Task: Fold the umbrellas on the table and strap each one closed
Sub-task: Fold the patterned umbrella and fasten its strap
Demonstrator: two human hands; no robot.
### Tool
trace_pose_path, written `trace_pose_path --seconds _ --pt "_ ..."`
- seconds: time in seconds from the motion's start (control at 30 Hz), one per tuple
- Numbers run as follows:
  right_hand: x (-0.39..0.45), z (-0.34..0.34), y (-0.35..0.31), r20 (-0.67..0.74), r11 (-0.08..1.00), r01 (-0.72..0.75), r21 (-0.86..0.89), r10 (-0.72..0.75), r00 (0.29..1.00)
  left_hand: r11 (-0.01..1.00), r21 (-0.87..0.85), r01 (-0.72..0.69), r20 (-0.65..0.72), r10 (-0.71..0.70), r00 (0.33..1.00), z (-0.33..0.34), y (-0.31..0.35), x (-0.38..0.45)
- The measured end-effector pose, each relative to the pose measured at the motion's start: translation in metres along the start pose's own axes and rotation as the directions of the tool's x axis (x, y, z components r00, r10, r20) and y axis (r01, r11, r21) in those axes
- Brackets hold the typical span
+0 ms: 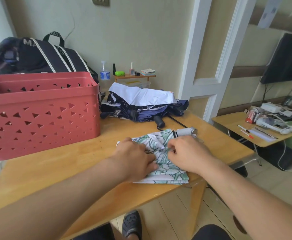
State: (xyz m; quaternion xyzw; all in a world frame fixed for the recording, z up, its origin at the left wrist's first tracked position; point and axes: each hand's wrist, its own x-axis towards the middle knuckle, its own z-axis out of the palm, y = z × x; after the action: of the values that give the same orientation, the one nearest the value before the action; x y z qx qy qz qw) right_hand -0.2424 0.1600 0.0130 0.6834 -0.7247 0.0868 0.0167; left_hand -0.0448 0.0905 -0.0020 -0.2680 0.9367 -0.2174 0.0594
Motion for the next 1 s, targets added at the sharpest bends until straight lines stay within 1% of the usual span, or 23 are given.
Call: trace_pose_path --seconds 0.03,0.07,0.1,0.13,0.17,0.23,0.27,0.3,0.33,0.4,0.43,0.5,0.57,0.67,0.73,0.8,0.83,0.9,1.0 --pt "0.003 0.004 -0.004 -0.082 0.997 -0.002 0.071 0.008 0.997 0.998 0.057 -0.006 0.026 0.005 1.000 -0.003 0.006 0.000" --pt "0.007 0.008 -0.008 -0.123 0.986 -0.017 0.167 0.038 0.992 0.998 0.062 0.002 0.031 -0.004 0.999 -0.004 0.010 0.000" --pt "0.010 0.012 -0.012 -0.116 0.956 -0.044 0.289 0.081 0.990 0.999 0.036 0.019 0.038 -0.021 0.999 -0.004 0.010 -0.002" --pt "0.014 0.016 -0.015 -0.076 0.906 -0.087 0.414 0.130 0.989 0.999 -0.015 0.030 0.045 -0.030 0.999 0.001 0.008 -0.004" --pt "0.017 0.019 -0.019 -0.034 0.839 -0.124 0.530 0.167 0.985 0.996 -0.085 0.033 0.046 -0.029 0.999 0.008 0.004 -0.006" --pt "0.020 0.024 -0.021 0.014 0.657 -0.155 0.738 0.215 0.976 0.965 -0.263 0.017 0.048 -0.004 0.999 0.019 -0.004 -0.012" --pt "0.021 0.026 -0.020 0.029 0.566 -0.155 0.810 0.224 0.974 0.937 -0.348 -0.002 0.038 0.016 0.999 0.024 -0.009 -0.014" --pt "0.020 0.025 -0.019 0.045 0.505 -0.153 0.849 0.219 0.975 0.908 -0.418 -0.023 0.017 0.033 0.999 0.027 -0.014 -0.016" --pt "0.018 0.024 -0.017 0.065 0.477 -0.159 0.865 0.207 0.976 0.879 -0.476 -0.039 -0.009 0.039 0.999 0.030 -0.019 -0.019" --pt "0.014 0.022 -0.014 0.112 0.452 -0.179 0.874 0.170 0.979 0.815 -0.578 -0.045 -0.047 0.022 0.999 0.032 -0.029 -0.026" --pt "0.011 0.021 -0.013 0.129 0.427 -0.180 0.886 0.146 0.981 0.792 -0.610 -0.042 -0.053 0.012 0.999 0.033 -0.032 -0.030" --pt "0.006 0.018 -0.011 0.150 0.355 -0.183 0.917 0.118 0.982 0.778 -0.627 -0.044 -0.054 0.014 0.998 0.035 -0.033 -0.035" --pt "0.004 0.014 -0.011 0.149 0.304 -0.189 0.934 0.150 0.977 0.776 -0.630 -0.045 -0.055 0.013 0.998 0.037 -0.030 -0.038" --pt "0.008 0.012 -0.016 0.084 0.209 -0.135 0.968 0.235 0.968 0.771 -0.636 -0.032 -0.060 -0.008 0.998 0.036 -0.026 -0.038" --pt "0.014 0.011 -0.022 0.069 0.172 -0.115 0.978 0.255 0.965 0.772 -0.635 -0.022 -0.058 -0.019 0.998 0.035 -0.024 -0.039" --pt "0.023 0.008 -0.029 0.093 0.183 -0.140 0.973 0.241 0.966 0.781 -0.624 -0.022 -0.067 -0.025 0.997 0.034 -0.021 -0.041" --pt "0.029 0.005 -0.032 0.131 0.195 -0.178 0.965 0.233 0.964 0.788 -0.615 -0.025 -0.074 -0.026 0.997 0.034 -0.020 -0.041" --pt "0.041 -0.004 -0.034 0.238 0.205 -0.275 0.939 0.190 0.953 0.793 -0.609 -0.024 -0.079 -0.031 0.996 0.035 -0.018 -0.042" --pt "0.061 -0.021 -0.040 0.411 0.247 -0.414 0.876 0.070 0.909 0.799 -0.601 -0.026 -0.083 -0.030 0.996 0.036 -0.019 -0.042"
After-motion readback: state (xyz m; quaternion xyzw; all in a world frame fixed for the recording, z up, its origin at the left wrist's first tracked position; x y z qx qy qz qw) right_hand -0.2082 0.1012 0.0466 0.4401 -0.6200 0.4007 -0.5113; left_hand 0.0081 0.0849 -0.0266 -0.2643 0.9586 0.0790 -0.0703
